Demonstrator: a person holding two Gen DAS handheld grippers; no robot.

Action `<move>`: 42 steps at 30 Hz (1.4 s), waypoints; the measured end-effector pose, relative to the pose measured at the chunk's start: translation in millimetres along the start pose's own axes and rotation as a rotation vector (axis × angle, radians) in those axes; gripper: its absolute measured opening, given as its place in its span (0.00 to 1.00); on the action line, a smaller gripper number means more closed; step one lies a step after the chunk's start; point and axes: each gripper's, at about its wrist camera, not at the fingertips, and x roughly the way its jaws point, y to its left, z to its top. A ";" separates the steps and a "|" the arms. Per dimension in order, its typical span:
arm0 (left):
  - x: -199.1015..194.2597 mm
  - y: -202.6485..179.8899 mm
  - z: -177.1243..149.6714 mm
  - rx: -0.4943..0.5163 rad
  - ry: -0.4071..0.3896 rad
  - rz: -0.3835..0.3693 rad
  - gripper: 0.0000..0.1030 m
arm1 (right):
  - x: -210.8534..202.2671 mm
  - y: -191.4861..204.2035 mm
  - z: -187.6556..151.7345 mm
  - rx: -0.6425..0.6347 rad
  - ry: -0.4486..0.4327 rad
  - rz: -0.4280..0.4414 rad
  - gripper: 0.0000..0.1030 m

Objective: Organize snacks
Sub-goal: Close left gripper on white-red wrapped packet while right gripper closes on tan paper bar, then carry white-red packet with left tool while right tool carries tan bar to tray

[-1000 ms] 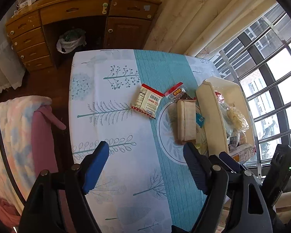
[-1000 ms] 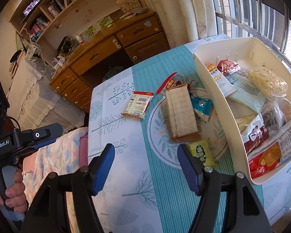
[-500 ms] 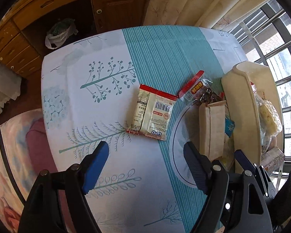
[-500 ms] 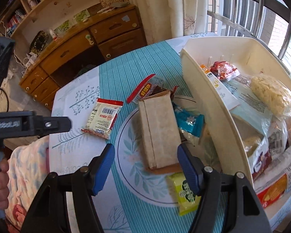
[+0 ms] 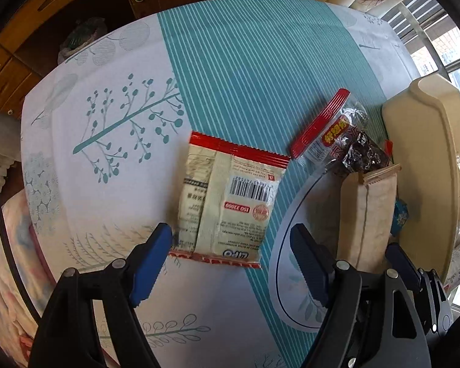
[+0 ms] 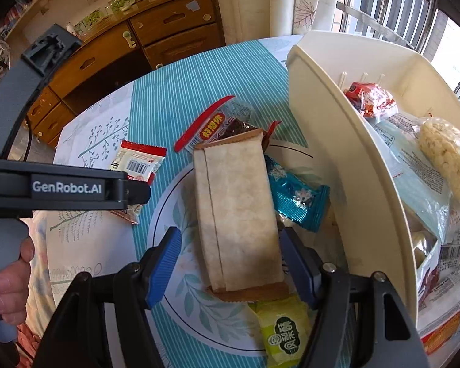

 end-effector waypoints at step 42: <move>-27.5 23.6 -88.9 -0.086 -0.007 -0.025 0.44 | -12.3 13.1 -24.4 -0.087 0.139 0.080 0.53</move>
